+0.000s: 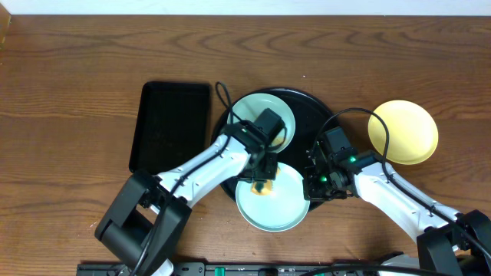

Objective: Clean dirty plates on tray and stack at the side
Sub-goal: 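Scrub the lower light-blue plate with the sponge in the left gripper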

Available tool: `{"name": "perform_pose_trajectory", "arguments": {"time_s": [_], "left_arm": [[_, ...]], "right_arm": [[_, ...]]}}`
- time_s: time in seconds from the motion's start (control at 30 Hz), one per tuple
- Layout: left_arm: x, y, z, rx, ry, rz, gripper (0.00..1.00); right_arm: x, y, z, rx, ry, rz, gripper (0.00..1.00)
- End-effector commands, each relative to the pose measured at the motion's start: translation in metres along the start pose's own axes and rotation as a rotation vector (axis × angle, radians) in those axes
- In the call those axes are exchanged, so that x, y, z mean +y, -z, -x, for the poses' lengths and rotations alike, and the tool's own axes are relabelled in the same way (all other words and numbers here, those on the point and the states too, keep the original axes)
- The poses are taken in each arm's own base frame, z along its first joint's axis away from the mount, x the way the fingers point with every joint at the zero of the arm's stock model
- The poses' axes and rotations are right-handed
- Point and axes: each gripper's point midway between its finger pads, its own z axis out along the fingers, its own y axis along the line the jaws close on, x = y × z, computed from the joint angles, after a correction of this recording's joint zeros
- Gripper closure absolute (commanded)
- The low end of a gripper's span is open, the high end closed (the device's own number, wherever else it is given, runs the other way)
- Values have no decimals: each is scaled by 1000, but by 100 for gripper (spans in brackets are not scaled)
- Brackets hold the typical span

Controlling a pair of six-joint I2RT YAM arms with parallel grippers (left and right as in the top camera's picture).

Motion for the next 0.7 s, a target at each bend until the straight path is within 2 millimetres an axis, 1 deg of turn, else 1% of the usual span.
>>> {"name": "perform_pose_trajectory", "arguments": {"time_s": [0.0,0.03,0.13,0.27,0.3,0.4,0.47,0.57,0.6,0.67], "left_arm": [[30,-4,7,4,80,74,92],[38,-2,9,-1,107,93,92],[47,0,15,-7,142,90,93],[40,11,20,-15,116,27,92],[37,16,22,-27,101,12,93],[20,40,28,-78,43,-69,93],[15,55,28,-113,22,-93,93],[14,75,30,-167,4,-108,93],[17,80,31,-184,5,-105,93],[28,90,35,-217,27,-77,93]], "right_arm": [[-5,0,-3,0,-10,-31,99],[-5,0,-3,0,-10,-31,99],[-5,0,-3,0,-10,-30,99],[-5,0,-3,0,-10,-31,99],[-5,0,-3,0,-10,-31,99],[-5,0,-3,-1,-10,-32,99],[-5,0,-3,-1,-10,-32,99],[-7,0,-2,-5,-10,-42,99],[-8,0,-2,-9,-10,-51,99],[-11,0,0,-16,-10,-65,99]]}}
